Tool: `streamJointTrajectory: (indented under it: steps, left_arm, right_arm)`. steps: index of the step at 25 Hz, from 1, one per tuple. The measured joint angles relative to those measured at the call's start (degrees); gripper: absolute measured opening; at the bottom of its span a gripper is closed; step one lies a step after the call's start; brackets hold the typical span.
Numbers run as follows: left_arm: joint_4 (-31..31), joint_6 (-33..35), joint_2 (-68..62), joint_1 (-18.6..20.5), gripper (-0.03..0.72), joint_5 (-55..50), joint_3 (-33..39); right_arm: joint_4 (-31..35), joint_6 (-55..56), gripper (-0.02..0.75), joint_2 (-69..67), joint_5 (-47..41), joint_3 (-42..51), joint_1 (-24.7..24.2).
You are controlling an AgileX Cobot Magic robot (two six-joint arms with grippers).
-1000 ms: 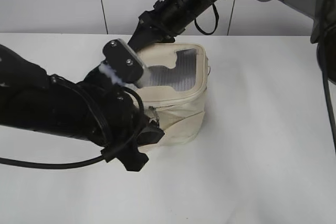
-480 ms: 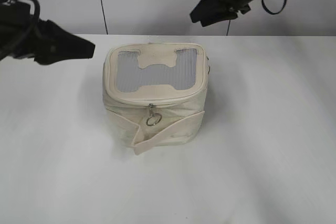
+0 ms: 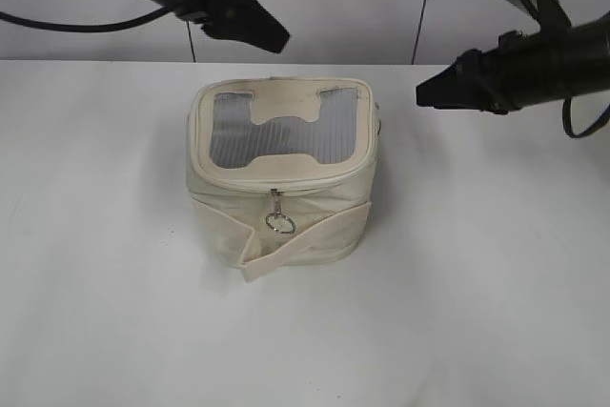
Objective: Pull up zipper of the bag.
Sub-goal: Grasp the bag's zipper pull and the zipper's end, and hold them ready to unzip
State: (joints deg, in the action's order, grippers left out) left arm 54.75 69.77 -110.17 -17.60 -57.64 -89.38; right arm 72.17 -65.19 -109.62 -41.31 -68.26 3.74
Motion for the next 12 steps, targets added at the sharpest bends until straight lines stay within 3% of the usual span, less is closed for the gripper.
streamJointTrajectory:
  steps: [3, 7, 9, 12]
  left_arm:
    - [-5.76, -4.47, -7.24, -3.5, 0.371, -4.16, -11.8]
    - [-11.1, -9.41, -14.77, -6.2, 0.402, -9.96, -22.81]
    - [-14.07, -11.17, -16.91, -6.79, 0.405, -11.05, -25.54]
    - [-18.23, -12.36, -18.2, -6.98, 0.407, -11.65, -26.35]
  right_arm:
    - [11.1, -16.59, 0.314, 3.36, 5.12, 10.33, 0.0]
    - [17.48, -26.66, 0.511, 3.36, 6.02, 14.28, 0.0]
    - [19.6, -30.28, 0.574, 3.36, 6.02, 14.5, 0.0]
    - [20.95, -33.79, 0.586, 3.36, 6.02, 14.54, 0.0]
